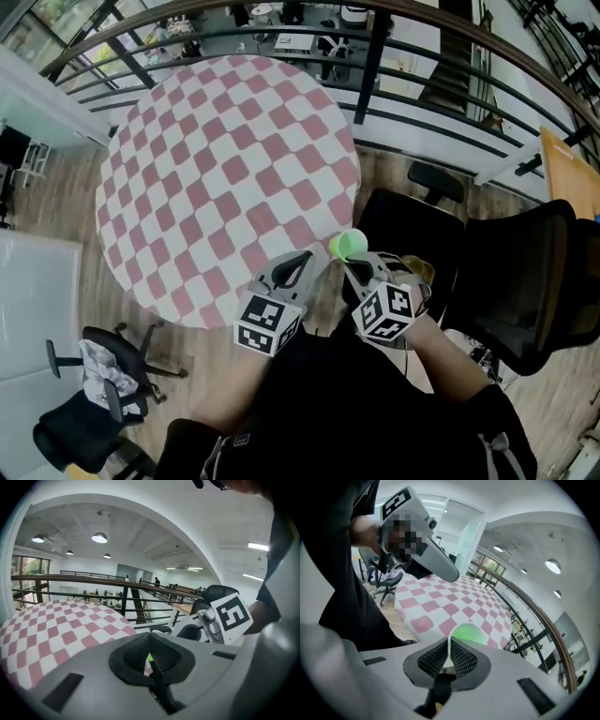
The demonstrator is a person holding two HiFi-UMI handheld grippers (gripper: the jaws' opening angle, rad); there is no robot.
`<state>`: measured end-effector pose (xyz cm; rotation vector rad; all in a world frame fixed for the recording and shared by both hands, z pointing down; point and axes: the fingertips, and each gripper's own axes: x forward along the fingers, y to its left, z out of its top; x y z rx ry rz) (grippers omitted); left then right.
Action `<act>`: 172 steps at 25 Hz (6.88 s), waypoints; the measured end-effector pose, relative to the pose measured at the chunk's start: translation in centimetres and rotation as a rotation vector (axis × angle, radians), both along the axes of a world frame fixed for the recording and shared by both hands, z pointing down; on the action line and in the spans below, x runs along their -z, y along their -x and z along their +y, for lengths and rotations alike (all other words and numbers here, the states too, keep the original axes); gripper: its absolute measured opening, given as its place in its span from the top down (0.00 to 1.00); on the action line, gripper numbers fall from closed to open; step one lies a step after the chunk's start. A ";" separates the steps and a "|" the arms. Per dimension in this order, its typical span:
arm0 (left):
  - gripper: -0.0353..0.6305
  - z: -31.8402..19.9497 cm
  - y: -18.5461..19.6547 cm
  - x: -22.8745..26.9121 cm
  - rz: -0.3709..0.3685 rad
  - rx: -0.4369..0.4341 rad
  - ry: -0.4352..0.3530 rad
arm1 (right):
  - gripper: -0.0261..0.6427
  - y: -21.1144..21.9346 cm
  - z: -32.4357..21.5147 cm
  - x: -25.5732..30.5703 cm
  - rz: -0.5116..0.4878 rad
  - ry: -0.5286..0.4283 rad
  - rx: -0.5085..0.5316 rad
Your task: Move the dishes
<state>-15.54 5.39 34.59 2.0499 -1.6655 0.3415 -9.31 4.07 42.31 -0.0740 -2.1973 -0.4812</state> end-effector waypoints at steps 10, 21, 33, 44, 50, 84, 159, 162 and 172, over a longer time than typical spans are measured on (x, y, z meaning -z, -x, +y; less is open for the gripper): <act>0.94 5.5 15.0 -2.0 -0.006 0.091 0.011 | 0.92 20.2 1.8 -2.2 0.050 -0.116 0.197; 0.94 7.3 24.2 -3.2 0.022 0.107 0.030 | 0.91 30.0 0.0 -8.1 0.209 -0.185 0.265; 0.94 6.2 23.2 -0.5 0.040 0.149 -0.027 | 0.81 29.0 1.9 -3.4 0.034 -0.073 0.212; 0.94 4.0 10.3 7.6 0.071 0.051 -0.200 | 0.88 8.8 4.6 15.6 -0.608 0.512 -0.175; 0.94 2.7 4.9 11.4 0.066 -0.043 -0.293 | 0.93 3.9 3.1 20.7 -0.803 0.454 -0.260; 0.94 -5.2 -17.8 5.1 0.148 -0.417 -0.119 | 0.92 -22.2 -1.0 10.5 -0.678 0.288 -0.819; 0.94 -8.4 -24.1 -24.0 0.092 -0.503 0.294 | 0.92 -24.7 -7.8 -25.1 0.149 0.249 -0.617; 0.94 -7.1 -23.4 -19.3 0.100 -0.444 0.272 | 0.92 -24.2 -8.0 -19.1 0.120 0.189 -0.559; 0.94 -1.1 -15.5 -5.3 0.076 -0.257 0.097 | 0.92 -15.2 -1.8 -3.6 0.060 -0.037 -0.122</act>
